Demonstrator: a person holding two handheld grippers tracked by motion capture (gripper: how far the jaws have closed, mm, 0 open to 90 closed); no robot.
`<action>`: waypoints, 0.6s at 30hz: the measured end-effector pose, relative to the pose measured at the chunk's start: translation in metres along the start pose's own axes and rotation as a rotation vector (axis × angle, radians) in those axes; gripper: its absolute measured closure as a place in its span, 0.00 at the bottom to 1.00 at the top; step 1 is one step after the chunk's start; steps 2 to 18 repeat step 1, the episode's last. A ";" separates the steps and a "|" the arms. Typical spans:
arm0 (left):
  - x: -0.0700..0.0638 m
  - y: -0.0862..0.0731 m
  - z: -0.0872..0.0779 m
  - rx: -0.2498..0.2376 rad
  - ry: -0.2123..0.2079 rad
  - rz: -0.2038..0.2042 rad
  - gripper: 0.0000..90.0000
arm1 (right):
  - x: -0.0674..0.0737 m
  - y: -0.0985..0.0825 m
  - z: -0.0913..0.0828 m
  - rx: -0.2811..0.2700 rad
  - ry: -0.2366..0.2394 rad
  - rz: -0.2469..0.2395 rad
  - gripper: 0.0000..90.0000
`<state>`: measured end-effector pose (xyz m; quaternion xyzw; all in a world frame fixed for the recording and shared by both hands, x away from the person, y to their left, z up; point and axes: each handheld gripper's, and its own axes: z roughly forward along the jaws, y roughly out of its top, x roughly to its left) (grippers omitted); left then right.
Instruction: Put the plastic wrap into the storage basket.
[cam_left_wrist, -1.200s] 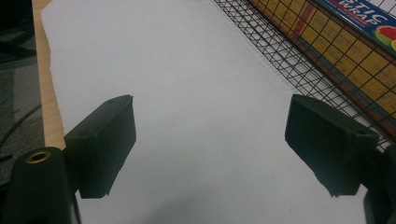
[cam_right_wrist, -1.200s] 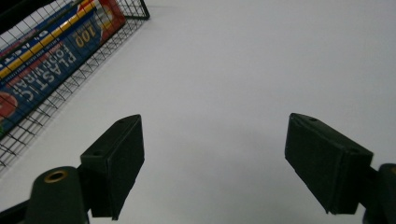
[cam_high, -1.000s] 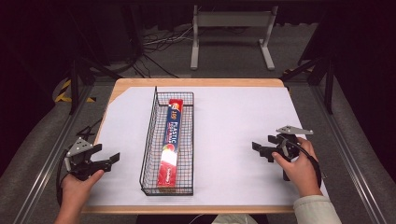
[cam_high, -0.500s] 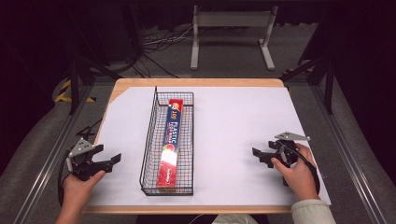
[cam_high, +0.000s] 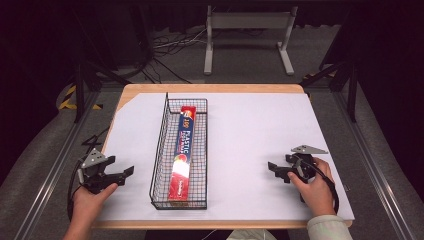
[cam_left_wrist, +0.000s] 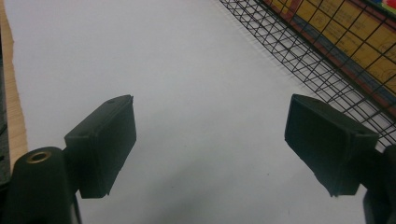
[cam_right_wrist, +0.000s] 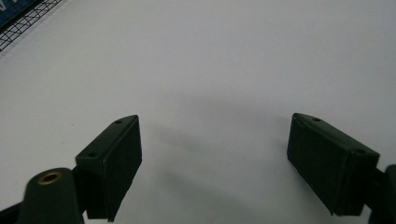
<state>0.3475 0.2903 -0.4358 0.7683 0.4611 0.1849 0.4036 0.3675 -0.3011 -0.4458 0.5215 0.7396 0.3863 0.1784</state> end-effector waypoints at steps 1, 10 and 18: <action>0.000 0.000 0.001 -0.003 -0.001 0.004 0.19 | 0.000 0.000 0.000 -0.003 -0.002 -0.006 0.20; 0.000 0.000 0.001 -0.003 -0.001 0.004 0.19 | 0.000 0.000 0.000 -0.003 -0.002 -0.006 0.20; 0.000 0.000 0.001 -0.003 -0.001 0.004 0.19 | 0.000 0.000 0.000 -0.003 -0.002 -0.006 0.20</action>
